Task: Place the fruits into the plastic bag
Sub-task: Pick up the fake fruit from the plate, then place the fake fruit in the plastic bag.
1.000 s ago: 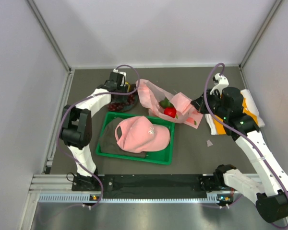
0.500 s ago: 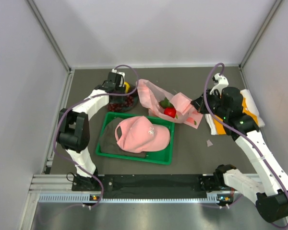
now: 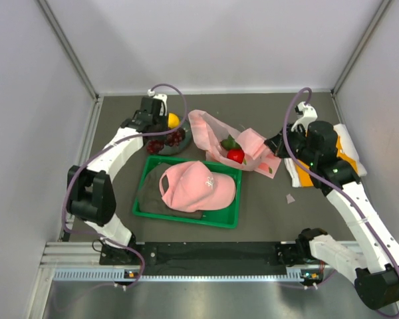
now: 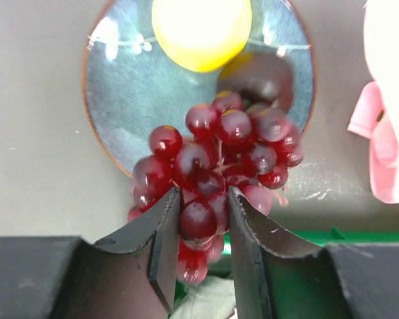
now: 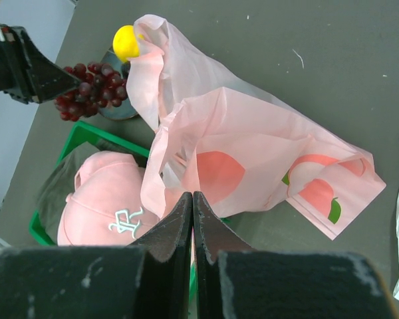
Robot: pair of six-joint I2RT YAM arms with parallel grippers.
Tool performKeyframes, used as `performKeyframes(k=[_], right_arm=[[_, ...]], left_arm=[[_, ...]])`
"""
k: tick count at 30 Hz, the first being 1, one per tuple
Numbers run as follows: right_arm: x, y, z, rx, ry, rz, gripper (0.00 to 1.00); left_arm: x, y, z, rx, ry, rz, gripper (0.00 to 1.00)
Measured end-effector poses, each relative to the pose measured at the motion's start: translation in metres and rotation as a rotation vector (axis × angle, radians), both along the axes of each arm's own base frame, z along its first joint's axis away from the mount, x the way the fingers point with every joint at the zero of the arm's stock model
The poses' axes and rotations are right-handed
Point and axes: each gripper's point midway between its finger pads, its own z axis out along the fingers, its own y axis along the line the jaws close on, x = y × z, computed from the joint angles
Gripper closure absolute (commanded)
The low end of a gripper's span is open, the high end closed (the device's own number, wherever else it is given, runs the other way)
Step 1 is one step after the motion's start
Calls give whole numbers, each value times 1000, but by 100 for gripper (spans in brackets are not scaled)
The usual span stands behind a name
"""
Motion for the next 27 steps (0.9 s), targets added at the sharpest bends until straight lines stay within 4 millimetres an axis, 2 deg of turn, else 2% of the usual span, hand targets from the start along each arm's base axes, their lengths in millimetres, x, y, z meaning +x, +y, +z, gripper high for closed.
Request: performKeyframes(k=[6, 15, 19, 23, 27], right_arm=[[0, 0, 0, 6, 3, -2, 100], [0, 0, 0, 7, 3, -2, 100], [0, 0, 0, 8, 4, -3, 100], [0, 0, 0, 8, 4, -3, 100], [0, 0, 0, 8, 4, -3, 100]], left_arm=[[-4, 1, 30, -21, -65, -1, 100], [-13, 1, 59, -49, -123, -9, 100], [-19, -1, 78, -76, -163, -25, 100], [-27, -12, 94, -131, -189, -83, 100], [-39, -32, 107, -216, -197, -188, 100]])
